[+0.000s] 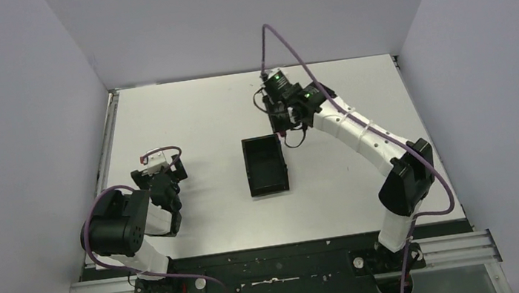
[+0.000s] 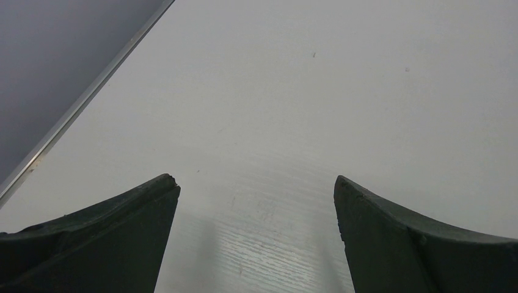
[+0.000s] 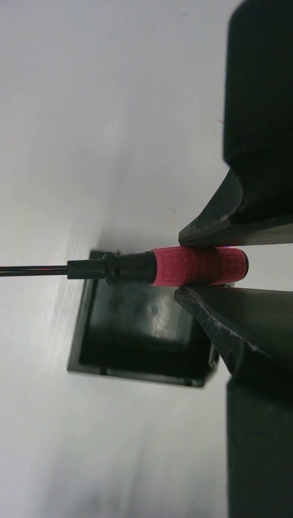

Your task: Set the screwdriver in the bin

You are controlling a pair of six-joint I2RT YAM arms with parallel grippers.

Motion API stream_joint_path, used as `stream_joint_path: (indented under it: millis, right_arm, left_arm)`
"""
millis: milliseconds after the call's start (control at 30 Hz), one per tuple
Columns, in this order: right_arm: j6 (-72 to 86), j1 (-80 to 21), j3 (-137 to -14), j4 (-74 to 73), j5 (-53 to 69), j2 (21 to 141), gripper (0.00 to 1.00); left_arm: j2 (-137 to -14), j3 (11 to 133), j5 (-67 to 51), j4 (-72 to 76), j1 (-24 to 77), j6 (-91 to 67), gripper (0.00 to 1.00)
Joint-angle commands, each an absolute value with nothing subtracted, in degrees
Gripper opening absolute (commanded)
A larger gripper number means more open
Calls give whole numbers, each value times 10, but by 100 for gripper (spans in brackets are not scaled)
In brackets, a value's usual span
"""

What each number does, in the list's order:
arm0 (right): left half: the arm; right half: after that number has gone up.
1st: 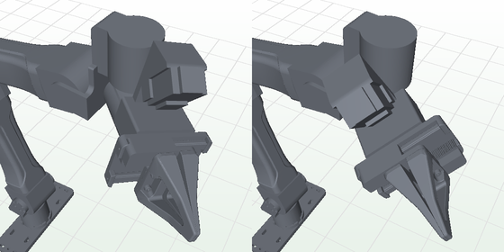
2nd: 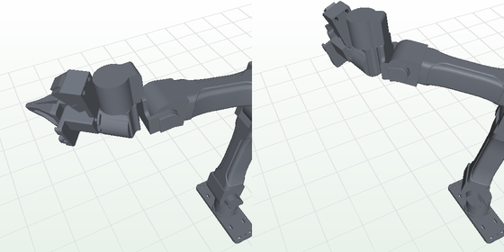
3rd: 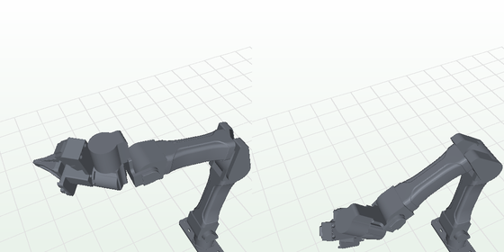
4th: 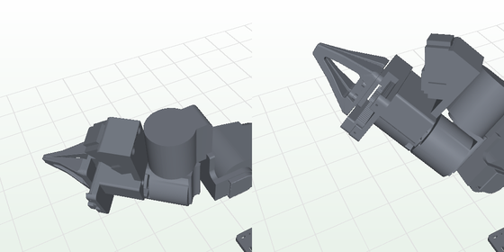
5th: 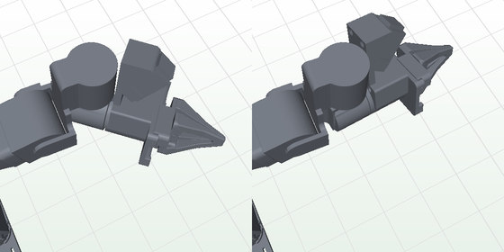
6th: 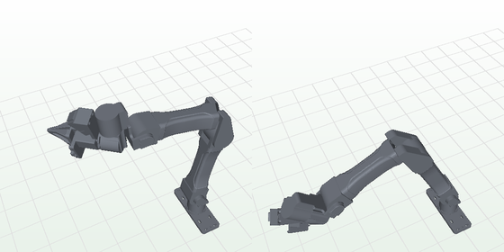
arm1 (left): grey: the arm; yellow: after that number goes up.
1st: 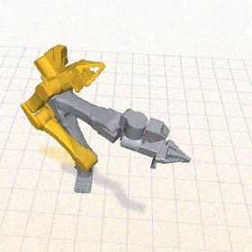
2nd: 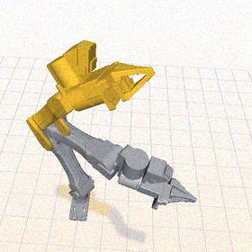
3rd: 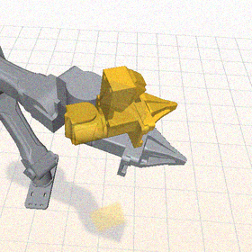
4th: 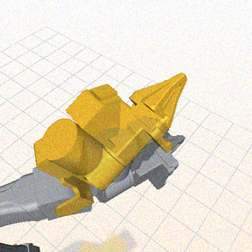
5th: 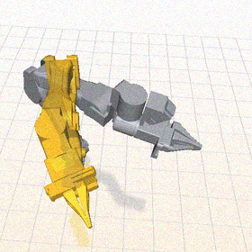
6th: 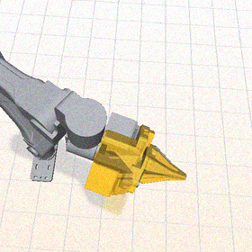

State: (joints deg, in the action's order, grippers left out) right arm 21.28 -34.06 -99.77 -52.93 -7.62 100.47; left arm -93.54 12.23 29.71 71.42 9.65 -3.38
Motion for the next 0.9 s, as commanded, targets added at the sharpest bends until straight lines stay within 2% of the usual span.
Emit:
stream_joint_path:
  millis: [0,233,767,867]
  right_arm:
    - [237,-422,-1016,-511,-95,986,1]
    - [206,-476,-941,-451,-74,1000,5]
    - [197,-494,-738,-302,-58,999,6]
    - [195,-493,-729,-296,-66,1003,12]
  left_arm:
    - [-925,127,295,732,95,-33,97]
    - [-925,127,295,732,94,-33,97]
    - [-925,127,295,732,95,-33,97]
    - [-926,127,294,731,95,-33,97]
